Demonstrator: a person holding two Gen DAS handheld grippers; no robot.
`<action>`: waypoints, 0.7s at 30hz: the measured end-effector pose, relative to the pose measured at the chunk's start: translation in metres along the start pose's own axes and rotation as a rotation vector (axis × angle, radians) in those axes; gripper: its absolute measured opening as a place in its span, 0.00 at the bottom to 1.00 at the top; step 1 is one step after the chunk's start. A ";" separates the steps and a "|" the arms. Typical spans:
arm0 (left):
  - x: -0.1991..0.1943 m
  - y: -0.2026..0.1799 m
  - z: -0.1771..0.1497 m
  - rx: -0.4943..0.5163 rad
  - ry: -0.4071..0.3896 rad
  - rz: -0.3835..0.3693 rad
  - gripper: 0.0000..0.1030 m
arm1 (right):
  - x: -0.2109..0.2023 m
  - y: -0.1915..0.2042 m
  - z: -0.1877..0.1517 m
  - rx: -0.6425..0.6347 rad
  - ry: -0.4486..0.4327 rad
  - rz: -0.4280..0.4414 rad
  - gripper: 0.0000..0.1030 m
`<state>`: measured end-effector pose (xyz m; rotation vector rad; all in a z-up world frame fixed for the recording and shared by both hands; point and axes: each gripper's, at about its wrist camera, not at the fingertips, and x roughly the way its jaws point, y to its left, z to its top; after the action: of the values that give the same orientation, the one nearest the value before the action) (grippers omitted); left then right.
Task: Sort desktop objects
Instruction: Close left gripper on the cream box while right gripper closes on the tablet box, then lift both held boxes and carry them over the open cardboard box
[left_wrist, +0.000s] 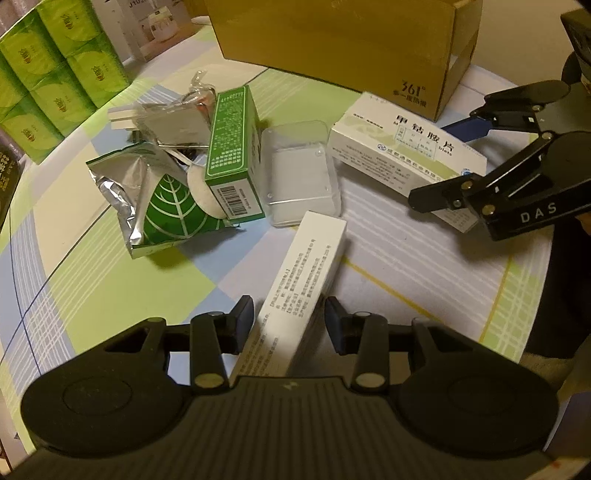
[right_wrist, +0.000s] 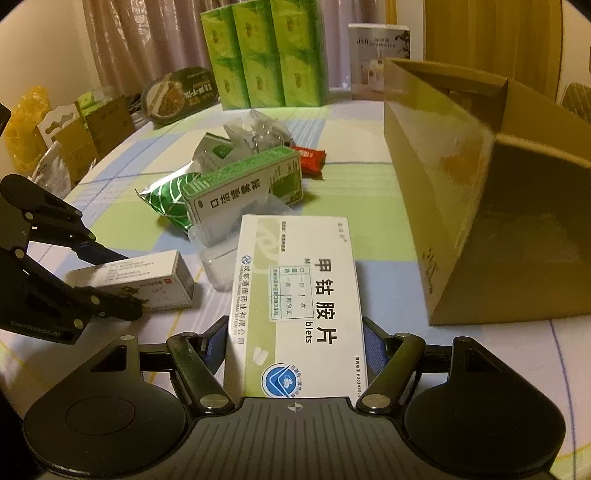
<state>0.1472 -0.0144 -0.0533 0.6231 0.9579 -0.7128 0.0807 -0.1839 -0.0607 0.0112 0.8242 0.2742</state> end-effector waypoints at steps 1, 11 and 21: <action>0.000 0.000 0.001 0.002 0.001 -0.004 0.29 | 0.001 0.000 0.000 0.000 0.006 0.001 0.67; -0.008 -0.006 -0.004 -0.019 0.007 0.004 0.21 | -0.006 0.005 -0.002 -0.023 0.007 -0.004 0.66; -0.039 -0.011 0.002 -0.026 -0.039 0.028 0.21 | -0.035 0.007 -0.002 -0.048 -0.060 -0.021 0.66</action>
<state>0.1247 -0.0129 -0.0195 0.5970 0.9191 -0.6848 0.0552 -0.1861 -0.0359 -0.0345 0.7576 0.2723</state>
